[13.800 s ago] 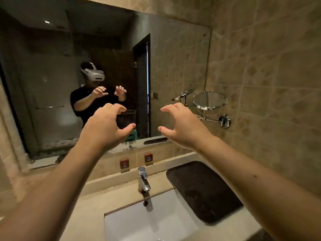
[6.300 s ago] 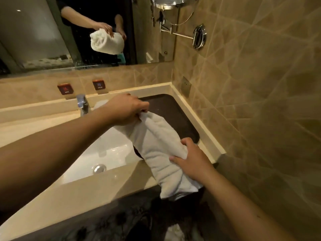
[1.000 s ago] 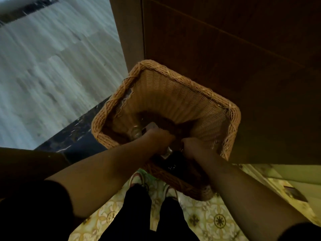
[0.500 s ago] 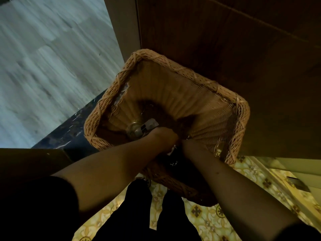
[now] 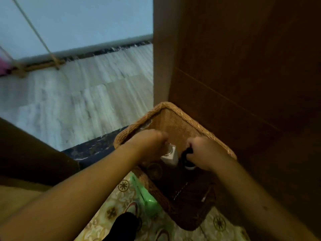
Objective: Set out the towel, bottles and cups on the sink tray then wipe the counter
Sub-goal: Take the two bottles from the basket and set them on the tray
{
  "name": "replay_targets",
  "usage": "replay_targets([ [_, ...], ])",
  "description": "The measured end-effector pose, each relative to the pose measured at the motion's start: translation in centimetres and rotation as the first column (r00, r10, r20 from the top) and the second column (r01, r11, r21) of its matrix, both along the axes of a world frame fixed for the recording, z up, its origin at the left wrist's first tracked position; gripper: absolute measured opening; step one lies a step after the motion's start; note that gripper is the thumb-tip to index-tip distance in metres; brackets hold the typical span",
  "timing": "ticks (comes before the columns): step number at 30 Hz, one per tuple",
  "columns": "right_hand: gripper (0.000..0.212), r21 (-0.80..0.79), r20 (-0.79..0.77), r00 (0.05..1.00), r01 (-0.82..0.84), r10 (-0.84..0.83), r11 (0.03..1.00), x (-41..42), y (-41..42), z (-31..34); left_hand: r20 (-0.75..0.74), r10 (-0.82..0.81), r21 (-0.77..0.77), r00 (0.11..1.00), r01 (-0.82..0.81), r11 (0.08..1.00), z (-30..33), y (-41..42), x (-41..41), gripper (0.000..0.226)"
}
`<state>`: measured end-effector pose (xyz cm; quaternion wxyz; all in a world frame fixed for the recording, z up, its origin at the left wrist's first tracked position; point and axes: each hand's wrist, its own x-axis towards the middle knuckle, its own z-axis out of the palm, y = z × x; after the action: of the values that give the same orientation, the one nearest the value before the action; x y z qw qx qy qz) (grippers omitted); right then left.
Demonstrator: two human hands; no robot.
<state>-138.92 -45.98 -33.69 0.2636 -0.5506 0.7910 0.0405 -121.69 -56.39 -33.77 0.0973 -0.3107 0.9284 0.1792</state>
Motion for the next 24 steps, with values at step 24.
replay_targets([
  [24,0.022,-0.388,-0.138,0.574,-0.781,0.807,0.489,43.4,-0.7,15.6,-0.324,0.806,-0.232,0.495,-0.868,0.44,15.4,19.5,49.7,0.018],
])
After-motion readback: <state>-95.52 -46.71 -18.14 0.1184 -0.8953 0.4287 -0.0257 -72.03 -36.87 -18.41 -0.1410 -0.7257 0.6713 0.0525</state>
